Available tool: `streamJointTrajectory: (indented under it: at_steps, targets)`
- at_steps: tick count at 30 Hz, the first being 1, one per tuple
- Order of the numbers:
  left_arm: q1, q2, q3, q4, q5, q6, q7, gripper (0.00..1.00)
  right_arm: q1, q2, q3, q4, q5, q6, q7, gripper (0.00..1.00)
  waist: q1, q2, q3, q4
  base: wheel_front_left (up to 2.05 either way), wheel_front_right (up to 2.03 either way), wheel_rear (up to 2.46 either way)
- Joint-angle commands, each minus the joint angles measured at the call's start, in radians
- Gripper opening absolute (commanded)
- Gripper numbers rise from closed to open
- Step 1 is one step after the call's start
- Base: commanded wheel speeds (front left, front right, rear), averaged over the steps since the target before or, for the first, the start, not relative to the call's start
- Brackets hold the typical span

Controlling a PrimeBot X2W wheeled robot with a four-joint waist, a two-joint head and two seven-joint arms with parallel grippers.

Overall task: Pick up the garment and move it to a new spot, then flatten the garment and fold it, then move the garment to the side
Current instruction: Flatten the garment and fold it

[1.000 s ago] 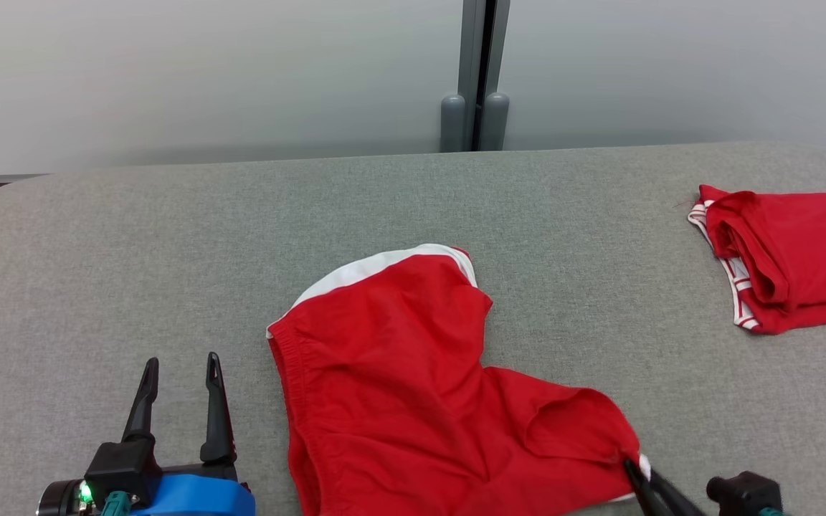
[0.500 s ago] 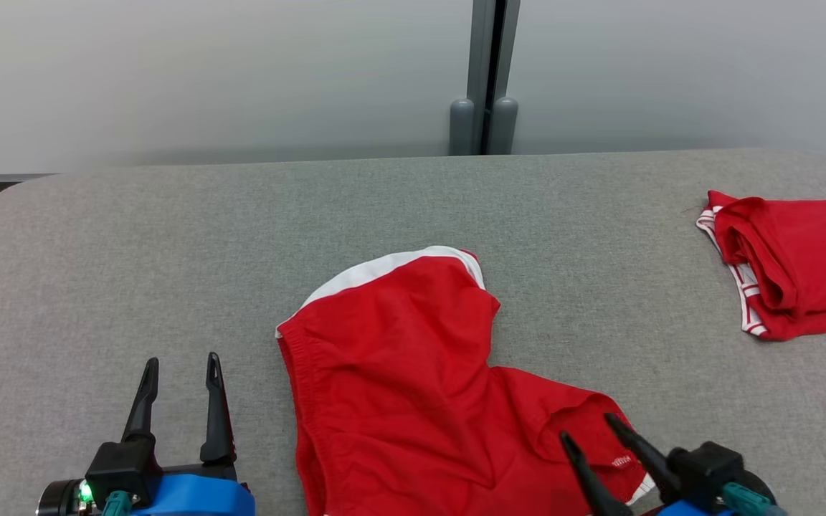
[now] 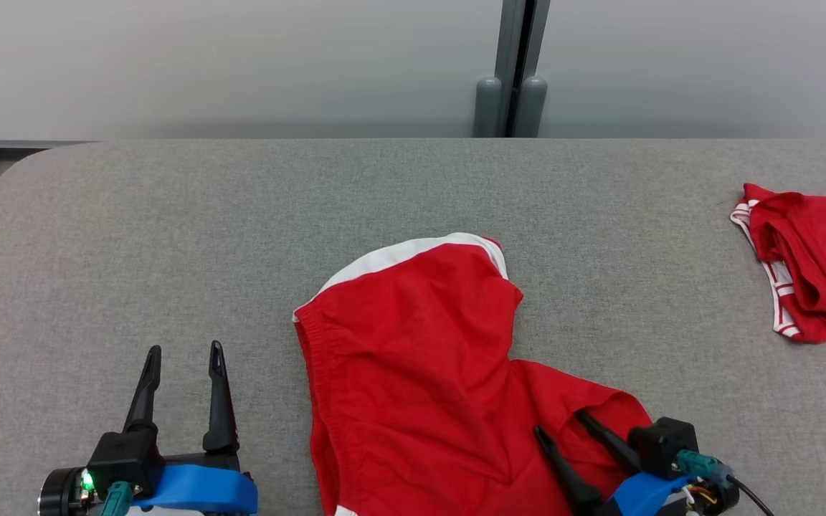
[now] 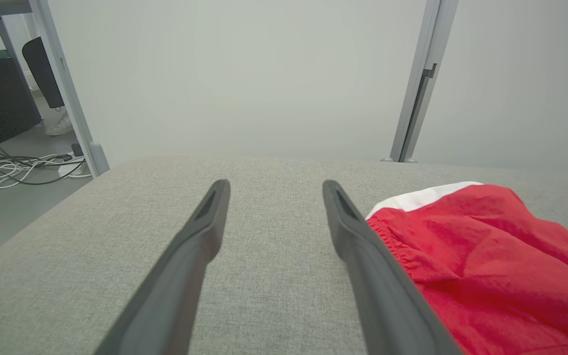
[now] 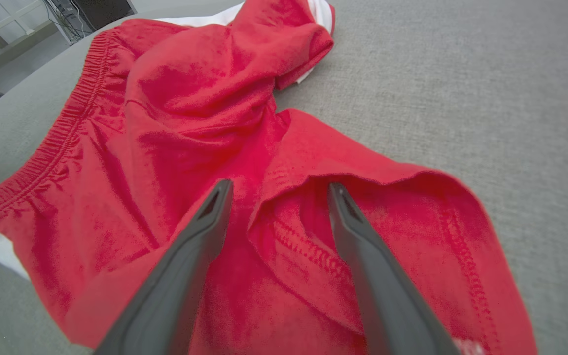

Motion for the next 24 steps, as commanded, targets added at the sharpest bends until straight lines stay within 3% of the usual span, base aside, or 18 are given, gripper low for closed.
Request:
streamJointTrajectory:
  at_steps: [1,5,7,8,9,18,24]
  targets:
    - [-0.018,0.000,-0.004,-0.002,-0.002,0.005,-0.004,1.00,-0.036,0.007,0.007,0.031,0.005,0.000,-0.013,1.00,-0.0001,-0.0001,0.007,0.005,0.00,0.00,0.00]
    - [-0.026,0.000,-0.011,0.002,-0.005,0.006,-0.004,1.00,-0.101,0.021,0.021,0.121,0.017,0.000,-0.042,0.97,-0.0001,-0.0001,0.017,0.014,0.00,0.00,0.00]
    - [-0.030,0.000,-0.015,0.006,-0.007,0.007,-0.004,1.00,-0.133,0.027,0.022,0.152,0.020,0.000,-0.068,0.07,-0.0001,-0.0001,0.020,0.018,0.00,0.00,0.00]
    - [-0.030,0.000,-0.015,0.006,-0.007,0.007,-0.004,1.00,-0.133,0.027,0.022,0.152,0.020,0.000,-0.068,0.07,-0.0001,-0.0001,0.020,0.018,0.00,0.00,0.00]
    - [-0.032,0.000,-0.017,0.006,-0.007,0.006,-0.004,1.00,-0.146,0.028,0.019,0.165,0.024,0.000,-0.081,0.00,-0.0001,-0.0001,0.021,0.020,0.00,0.00,0.00]
    - [-0.043,0.000,-0.019,0.008,-0.011,0.011,-0.004,1.00,-0.302,-0.025,-0.015,0.238,0.040,0.000,-0.137,0.00,-0.0001,-0.0001,0.037,0.022,0.00,0.00,0.00]
    - [-0.066,0.000,-0.032,0.012,-0.014,0.009,-0.004,1.00,-0.411,-0.050,-0.019,0.349,0.074,0.000,-0.135,0.00,-0.0001,-0.0001,0.055,0.032,0.00,0.00,0.00]
